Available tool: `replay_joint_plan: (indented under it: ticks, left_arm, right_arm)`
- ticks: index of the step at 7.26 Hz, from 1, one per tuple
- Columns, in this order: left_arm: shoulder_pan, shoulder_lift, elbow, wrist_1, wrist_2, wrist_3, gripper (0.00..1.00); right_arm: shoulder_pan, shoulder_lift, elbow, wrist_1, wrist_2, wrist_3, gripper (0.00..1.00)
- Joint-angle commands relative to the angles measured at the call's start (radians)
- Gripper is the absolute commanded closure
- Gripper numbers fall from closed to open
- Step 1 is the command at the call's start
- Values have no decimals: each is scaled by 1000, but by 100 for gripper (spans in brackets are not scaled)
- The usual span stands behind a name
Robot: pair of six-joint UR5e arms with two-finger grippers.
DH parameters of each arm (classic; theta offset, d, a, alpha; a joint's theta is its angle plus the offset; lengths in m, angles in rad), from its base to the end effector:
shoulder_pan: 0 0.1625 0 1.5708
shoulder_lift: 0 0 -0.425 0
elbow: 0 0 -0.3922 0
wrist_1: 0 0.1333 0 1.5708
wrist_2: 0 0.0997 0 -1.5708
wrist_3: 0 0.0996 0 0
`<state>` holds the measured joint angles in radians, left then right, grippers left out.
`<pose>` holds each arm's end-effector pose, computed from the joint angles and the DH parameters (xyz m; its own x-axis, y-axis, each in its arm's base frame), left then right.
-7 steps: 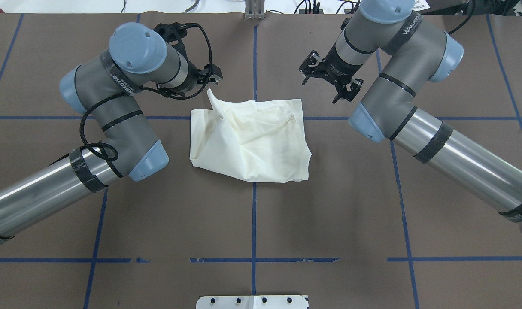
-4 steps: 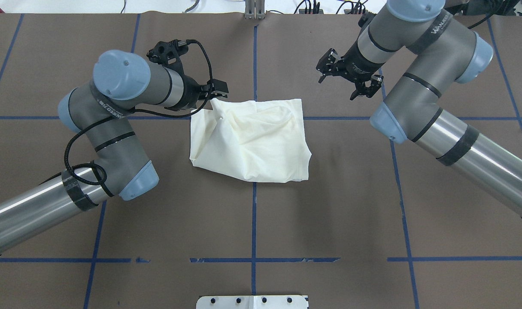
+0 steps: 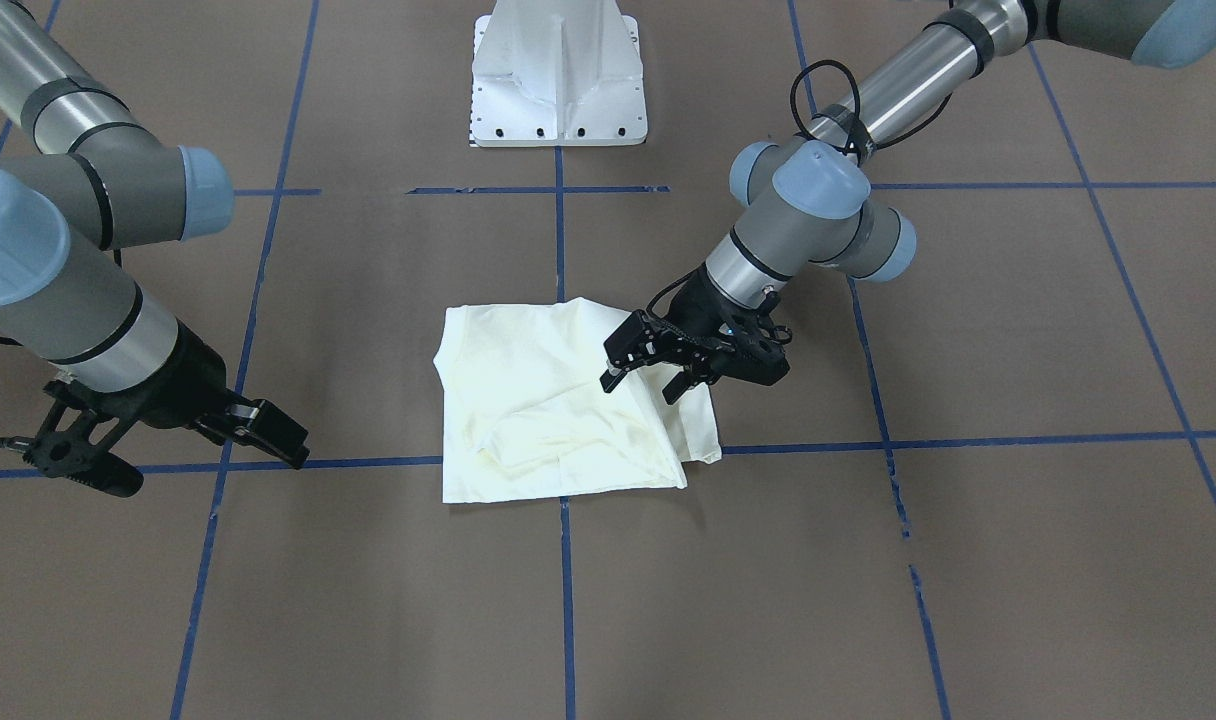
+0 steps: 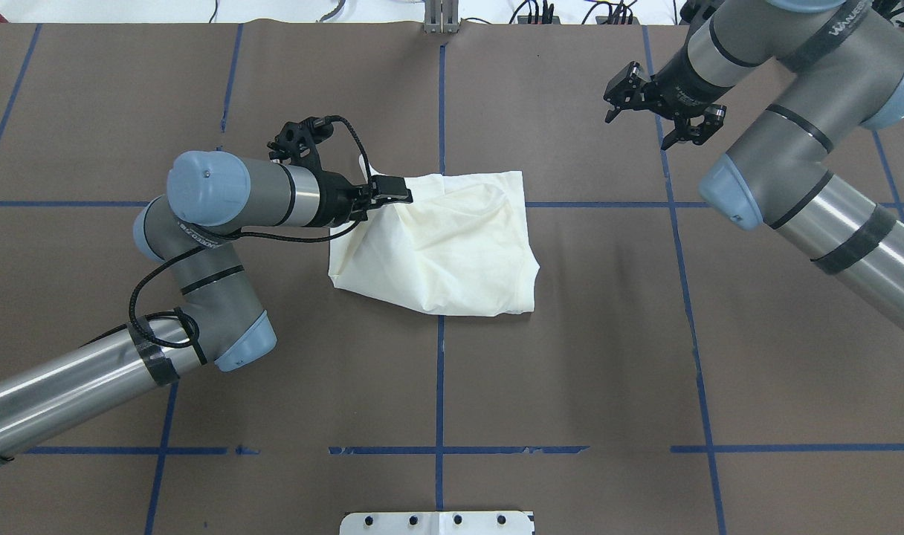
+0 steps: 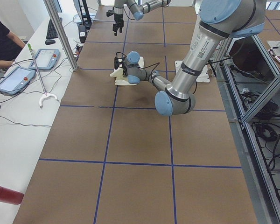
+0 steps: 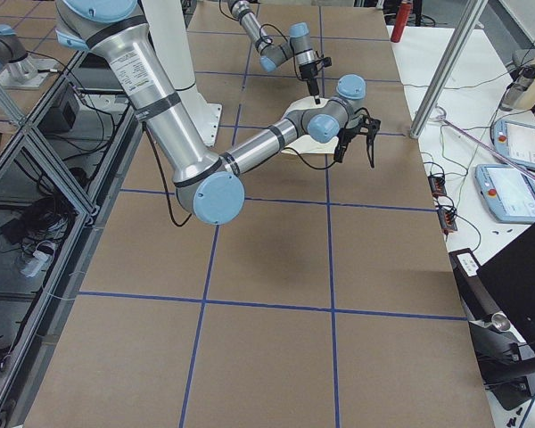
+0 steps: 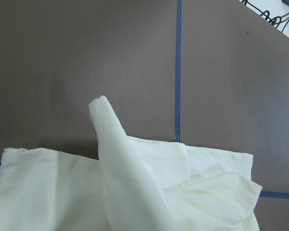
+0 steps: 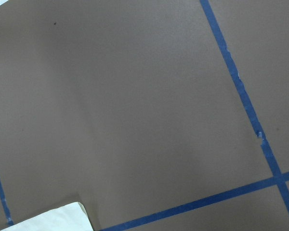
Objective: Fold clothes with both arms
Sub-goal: 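Lower the left gripper to the bundle's side edge and press it flat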
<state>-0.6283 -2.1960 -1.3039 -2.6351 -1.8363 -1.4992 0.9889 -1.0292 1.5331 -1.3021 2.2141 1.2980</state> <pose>0.5242 -0.5133 0.2852 0.1447 -0.0198 -0.9893 0.3478 0.9370 0.0321 -0.3175 -0.6165 0.3248 0.4971 0.3634 0.7879 -0.3161 0.9215 -0.2256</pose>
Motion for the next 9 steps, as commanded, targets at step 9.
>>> replay_joint_plan:
  ticks: [9]
  left_arm:
    - [39,102,-43,-220,-370,9,0]
  right_arm:
    - [23,-2,2,-23,16,-8,0]
